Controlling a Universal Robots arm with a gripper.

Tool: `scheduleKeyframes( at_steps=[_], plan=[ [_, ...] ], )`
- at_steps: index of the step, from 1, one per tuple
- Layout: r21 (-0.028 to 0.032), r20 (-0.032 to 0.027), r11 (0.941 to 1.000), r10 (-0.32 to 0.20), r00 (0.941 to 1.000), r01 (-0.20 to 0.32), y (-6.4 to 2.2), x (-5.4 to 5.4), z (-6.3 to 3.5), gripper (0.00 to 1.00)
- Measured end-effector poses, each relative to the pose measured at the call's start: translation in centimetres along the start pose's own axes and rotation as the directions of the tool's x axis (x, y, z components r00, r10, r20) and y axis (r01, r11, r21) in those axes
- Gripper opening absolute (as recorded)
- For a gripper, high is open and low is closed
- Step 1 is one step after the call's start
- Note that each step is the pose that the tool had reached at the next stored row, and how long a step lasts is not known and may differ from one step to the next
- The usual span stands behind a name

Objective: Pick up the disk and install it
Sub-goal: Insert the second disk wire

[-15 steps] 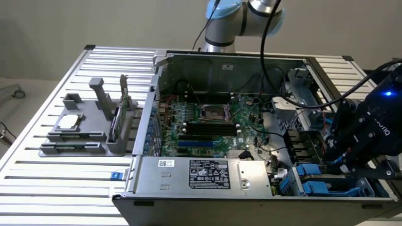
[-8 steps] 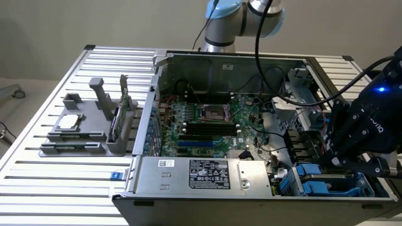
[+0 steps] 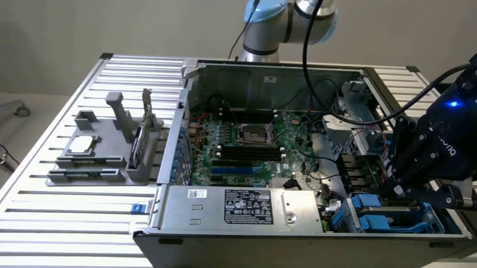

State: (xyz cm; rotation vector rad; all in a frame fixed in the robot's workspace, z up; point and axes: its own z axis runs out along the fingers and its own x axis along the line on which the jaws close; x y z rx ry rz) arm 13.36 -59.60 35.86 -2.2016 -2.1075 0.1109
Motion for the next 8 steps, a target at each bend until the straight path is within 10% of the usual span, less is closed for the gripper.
scheduleKeyframes(
  at_steps=[8],
  plan=[
    [0.0000, 0.0000, 1.0000, 0.000, 1.0000, 0.000, 0.00, 0.00, 0.00, 0.11]
  ],
)
